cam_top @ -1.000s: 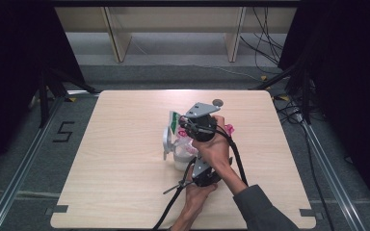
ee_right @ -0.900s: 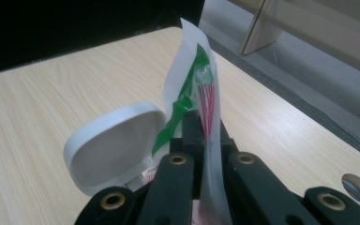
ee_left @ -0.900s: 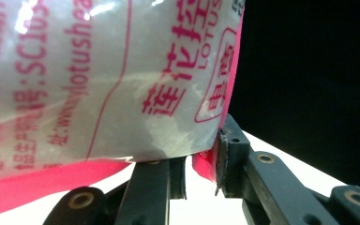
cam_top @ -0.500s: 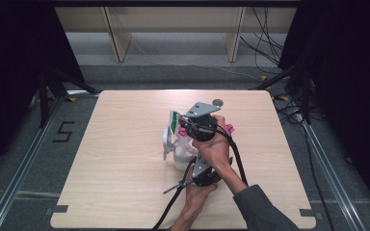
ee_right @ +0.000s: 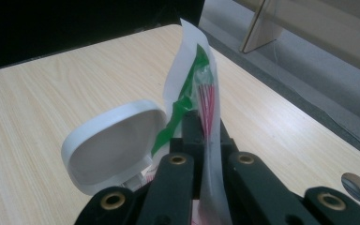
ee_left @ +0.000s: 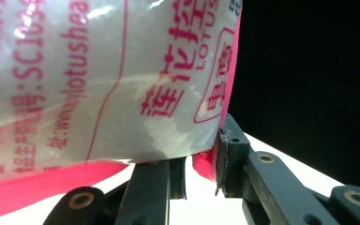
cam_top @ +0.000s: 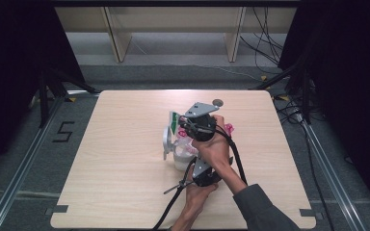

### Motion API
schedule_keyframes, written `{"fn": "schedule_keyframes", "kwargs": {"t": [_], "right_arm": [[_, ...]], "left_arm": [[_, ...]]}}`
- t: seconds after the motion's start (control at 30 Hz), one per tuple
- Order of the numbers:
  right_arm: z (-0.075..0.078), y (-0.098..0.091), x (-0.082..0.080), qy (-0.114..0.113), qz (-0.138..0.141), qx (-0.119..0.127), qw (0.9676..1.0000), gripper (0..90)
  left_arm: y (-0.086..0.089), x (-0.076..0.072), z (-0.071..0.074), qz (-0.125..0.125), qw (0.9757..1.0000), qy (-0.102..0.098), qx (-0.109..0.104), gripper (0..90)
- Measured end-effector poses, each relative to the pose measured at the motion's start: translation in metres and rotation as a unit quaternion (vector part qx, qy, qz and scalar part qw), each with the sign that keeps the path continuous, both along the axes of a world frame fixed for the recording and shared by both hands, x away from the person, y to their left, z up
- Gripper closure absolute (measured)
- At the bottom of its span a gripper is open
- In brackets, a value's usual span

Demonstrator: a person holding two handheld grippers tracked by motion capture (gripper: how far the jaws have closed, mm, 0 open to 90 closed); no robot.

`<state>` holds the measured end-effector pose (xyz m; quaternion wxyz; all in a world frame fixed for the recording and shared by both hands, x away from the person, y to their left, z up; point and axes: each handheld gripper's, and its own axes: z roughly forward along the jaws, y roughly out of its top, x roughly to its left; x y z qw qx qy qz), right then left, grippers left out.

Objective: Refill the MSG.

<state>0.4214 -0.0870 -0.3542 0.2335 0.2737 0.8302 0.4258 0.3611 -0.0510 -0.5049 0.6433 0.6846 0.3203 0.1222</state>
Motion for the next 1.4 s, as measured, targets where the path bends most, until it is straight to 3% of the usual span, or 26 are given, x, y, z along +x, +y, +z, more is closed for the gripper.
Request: {"fn": "schedule_keyframes", "kwargs": {"t": [0.03,0.07,0.13,0.23,0.33,0.47,0.57,0.63,1.0,1.1,1.4], "right_arm": [[-0.0002,0.0002,-0.0001,-0.004,-0.003,0.004,1.0,90.0],[0.0004,0.0001,-0.0006,0.0,-0.004,0.008,1.0,90.0],[-0.0002,-0.0001,-0.0008,0.004,-0.008,0.013,0.9999,90.0],[-0.0021,0.0013,0.0004,0.0,-0.005,0.0,1.0,90.0],[0.0007,-0.0008,0.0011,-0.001,-0.002,0.013,0.9999,90.0],[-0.0016,0.0016,0.0005,0.007,-0.002,-0.009,0.9999,90.0],[-0.0006,0.0009,0.0003,0.002,-0.008,0.013,0.9999,90.0],[-0.0009,0.0006,0.0006,0.002,0.001,-0.002,1.0,90.0],[-0.0009,0.0007,0.0003,0.002,-0.007,0.012,0.9999,90.0],[-0.0019,0.0021,0.0003,0.003,0.002,-0.006,1.0,90.0],[-0.0002,0.0008,0.0002,0.003,-0.002,0.004,1.0,90.0]], "left_arm": [[0.0,-0.0001,0.0,0.0,1.0,0.0,0.0,76.0],[-0.0013,0.0009,-0.0015,-0.005,0.9998,-0.008,-0.017,76.0],[-0.002,0.0009,-0.0017,0.0,0.9999,-0.004,-0.016,76.0],[-0.0018,0.001,-0.0017,-0.004,0.9998,-0.007,-0.021,75.9],[-0.0005,0.0019,-0.0014,-0.005,0.9998,-0.005,-0.02,76.1],[-0.002,0.0012,-0.0015,-0.005,0.9997,-0.005,-0.022,76.0],[-0.0013,0.0008,-0.0011,-0.005,0.9997,-0.007,-0.022,76.0],[-0.002,0.0009,-0.0017,-0.006,0.9997,-0.006,-0.022,76.0],[-0.0012,0.0015,-0.0015,-0.004,0.9998,-0.007,-0.02,76.1],[-0.0019,0.0007,-0.0014,-0.004,0.9997,-0.007,-0.024,76.0],[-0.0012,0.0011,-0.0013,-0.005,0.9997,-0.008,-0.021,76.1]]}}
